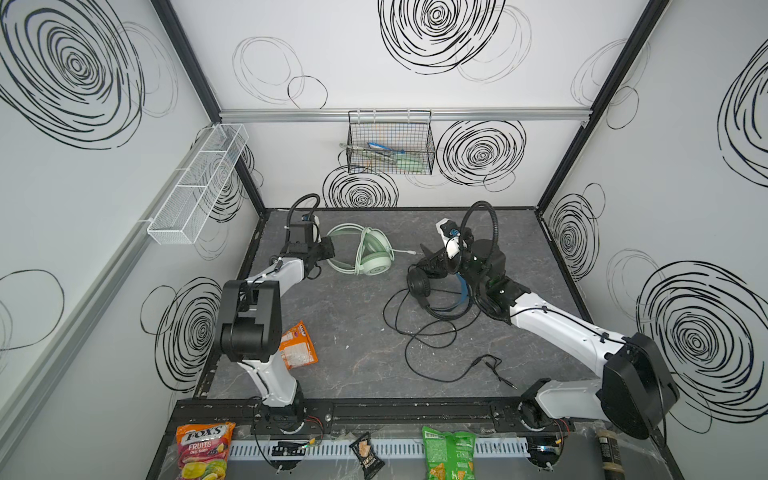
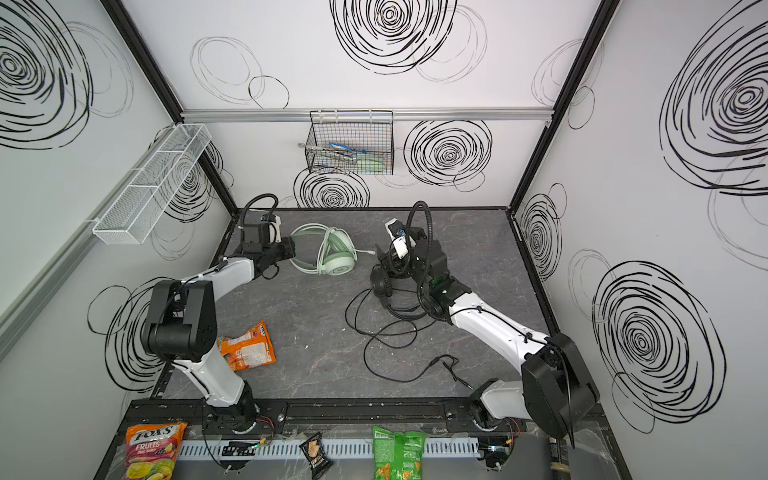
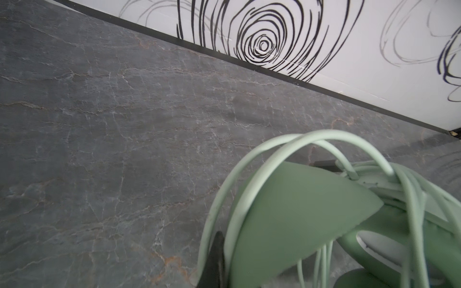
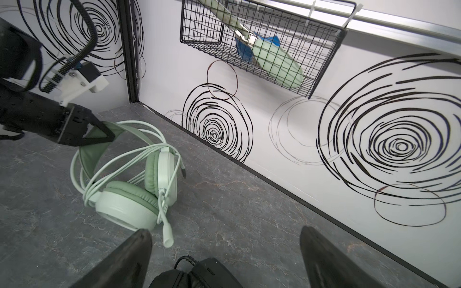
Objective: Wrap the headphones
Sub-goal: 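Lower the wrapped pale green headset onto the table with the left gripper and release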
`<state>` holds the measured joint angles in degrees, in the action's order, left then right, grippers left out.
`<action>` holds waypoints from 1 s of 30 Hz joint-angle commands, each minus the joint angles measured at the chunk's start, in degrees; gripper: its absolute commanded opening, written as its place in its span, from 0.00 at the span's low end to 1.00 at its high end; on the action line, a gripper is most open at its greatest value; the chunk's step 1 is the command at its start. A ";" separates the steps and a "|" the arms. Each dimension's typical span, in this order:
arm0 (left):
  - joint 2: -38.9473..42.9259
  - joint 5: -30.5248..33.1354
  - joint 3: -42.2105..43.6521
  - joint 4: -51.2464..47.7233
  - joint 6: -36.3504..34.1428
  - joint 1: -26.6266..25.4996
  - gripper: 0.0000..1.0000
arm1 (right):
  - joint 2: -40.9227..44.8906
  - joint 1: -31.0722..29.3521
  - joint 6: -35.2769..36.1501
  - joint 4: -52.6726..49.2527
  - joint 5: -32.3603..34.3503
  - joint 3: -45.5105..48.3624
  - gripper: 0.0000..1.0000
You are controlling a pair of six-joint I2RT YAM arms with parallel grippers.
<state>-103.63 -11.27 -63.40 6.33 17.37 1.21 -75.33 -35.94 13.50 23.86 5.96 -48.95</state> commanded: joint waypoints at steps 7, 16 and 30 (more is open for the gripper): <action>-5.28 -1.34 -4.13 5.55 1.90 0.68 0.00 | 2.51 -0.45 -0.05 0.13 1.08 0.96 0.97; -11.81 1.01 -10.60 -0.98 0.65 1.05 0.08 | 2.34 -0.44 -0.14 0.89 0.00 1.45 0.97; -15.98 1.89 -16.48 -6.29 0.15 1.78 0.46 | 4.09 -0.36 0.34 0.45 0.37 1.15 0.97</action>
<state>-119.33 -10.24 -77.80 -0.38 17.63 2.35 -72.84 -36.07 13.54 23.90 6.46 -47.66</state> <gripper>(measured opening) 0.450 0.972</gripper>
